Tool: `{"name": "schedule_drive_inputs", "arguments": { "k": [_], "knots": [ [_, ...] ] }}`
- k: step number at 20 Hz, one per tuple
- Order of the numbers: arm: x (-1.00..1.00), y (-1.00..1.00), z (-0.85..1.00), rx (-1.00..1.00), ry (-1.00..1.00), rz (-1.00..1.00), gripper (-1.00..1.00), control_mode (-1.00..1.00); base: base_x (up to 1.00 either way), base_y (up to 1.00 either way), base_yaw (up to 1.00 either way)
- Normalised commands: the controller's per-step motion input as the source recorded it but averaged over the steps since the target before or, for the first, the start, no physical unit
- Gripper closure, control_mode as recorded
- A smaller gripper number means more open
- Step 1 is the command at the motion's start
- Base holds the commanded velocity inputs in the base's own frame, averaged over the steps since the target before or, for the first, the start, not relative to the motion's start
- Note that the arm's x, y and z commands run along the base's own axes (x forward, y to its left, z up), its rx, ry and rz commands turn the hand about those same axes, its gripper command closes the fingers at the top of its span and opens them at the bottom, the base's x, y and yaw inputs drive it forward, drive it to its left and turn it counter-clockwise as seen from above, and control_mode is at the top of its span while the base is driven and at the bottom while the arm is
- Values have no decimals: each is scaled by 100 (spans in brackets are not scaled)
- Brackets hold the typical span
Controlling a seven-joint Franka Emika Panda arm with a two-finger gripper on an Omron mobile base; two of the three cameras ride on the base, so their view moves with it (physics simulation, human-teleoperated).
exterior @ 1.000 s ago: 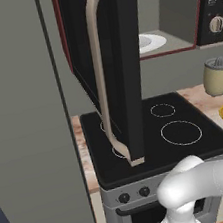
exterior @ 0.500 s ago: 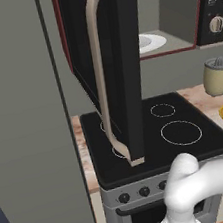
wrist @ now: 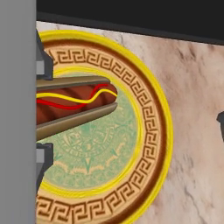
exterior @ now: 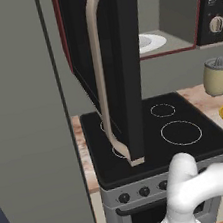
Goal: Pick the hot dog from the microwave and place it on plate located on the counter.
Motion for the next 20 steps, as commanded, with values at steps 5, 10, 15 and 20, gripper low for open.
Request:
{"name": "schedule_drive_inputs", "arguments": {
  "k": [5,10,15,20],
  "knots": [
    [17,0,-14,0,0,0,100,-100,0,0,0],
    [5,0,-30,0,0,0,100,-100,0,0,0],
    [1,0,-17,0,-3,0,100,-100,0,0,0],
    [6,0,-17,0,0,0,100,-100,0,0,0]
  ]
}}
